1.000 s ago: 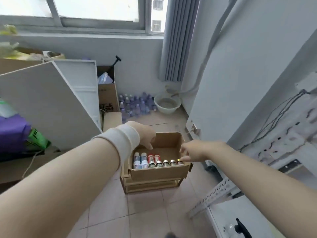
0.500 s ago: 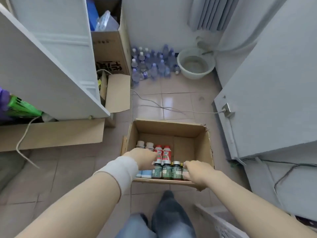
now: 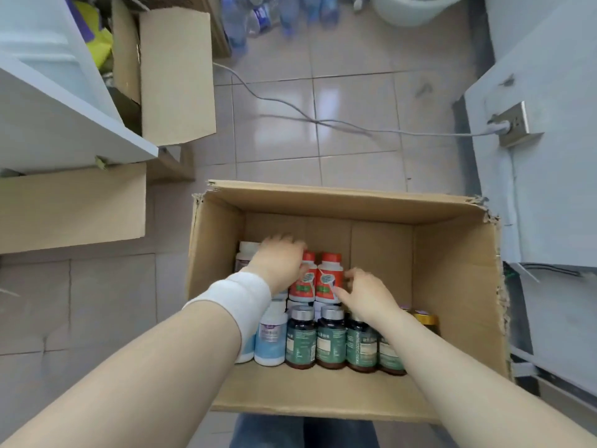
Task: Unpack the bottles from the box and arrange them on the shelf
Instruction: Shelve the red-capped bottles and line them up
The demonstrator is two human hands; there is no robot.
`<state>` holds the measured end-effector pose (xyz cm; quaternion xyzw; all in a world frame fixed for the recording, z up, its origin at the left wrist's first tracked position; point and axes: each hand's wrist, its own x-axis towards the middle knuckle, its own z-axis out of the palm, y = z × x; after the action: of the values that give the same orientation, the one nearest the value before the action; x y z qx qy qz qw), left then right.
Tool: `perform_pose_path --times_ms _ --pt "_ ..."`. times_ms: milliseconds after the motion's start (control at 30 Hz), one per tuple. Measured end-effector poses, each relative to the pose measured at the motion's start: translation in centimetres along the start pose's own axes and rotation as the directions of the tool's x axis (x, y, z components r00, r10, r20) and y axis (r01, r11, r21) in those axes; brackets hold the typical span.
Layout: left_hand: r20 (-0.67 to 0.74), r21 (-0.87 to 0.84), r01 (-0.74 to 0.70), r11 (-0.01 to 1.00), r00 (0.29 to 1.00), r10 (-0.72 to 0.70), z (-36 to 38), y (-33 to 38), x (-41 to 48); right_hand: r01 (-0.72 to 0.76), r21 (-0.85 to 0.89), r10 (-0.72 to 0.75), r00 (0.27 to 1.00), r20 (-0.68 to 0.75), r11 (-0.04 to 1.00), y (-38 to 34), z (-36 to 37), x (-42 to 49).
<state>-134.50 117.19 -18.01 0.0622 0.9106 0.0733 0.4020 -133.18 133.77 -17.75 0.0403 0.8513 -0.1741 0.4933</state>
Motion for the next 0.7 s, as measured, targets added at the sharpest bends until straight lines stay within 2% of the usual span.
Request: perform_pose_path --times_ms 167,267,367,533,700 --pt "0.084 0.110 -0.056 0.992 0.995 0.047 2.2 -0.7 3.8 -0.118 0.183 0.110 0.993 0.051 0.976 0.5 2.5 4.3" --pt "0.157 0.061 -0.062 0.996 0.986 0.052 1.7 -1.3 5.0 -0.145 0.274 0.132 0.989 0.066 0.951 0.5 2.7 5.0" --pt "0.191 -0.062 -0.083 0.995 0.977 0.093 1.2 -2.1 5.3 -0.149 0.326 0.130 0.988 0.077 0.934 0.5 2.0 4.8" --pt "0.076 -0.340 -0.119 0.933 0.985 0.154 -0.5 -1.8 3.2 -0.102 0.461 0.116 0.993 -0.003 0.882 1.8 -0.5 2.5" --pt "-0.152 -0.597 -0.183 0.781 0.982 0.115 -4.3 -0.5 -1.9 -0.015 0.660 0.113 0.988 -0.107 0.751 3.1 -4.1 -3.2"
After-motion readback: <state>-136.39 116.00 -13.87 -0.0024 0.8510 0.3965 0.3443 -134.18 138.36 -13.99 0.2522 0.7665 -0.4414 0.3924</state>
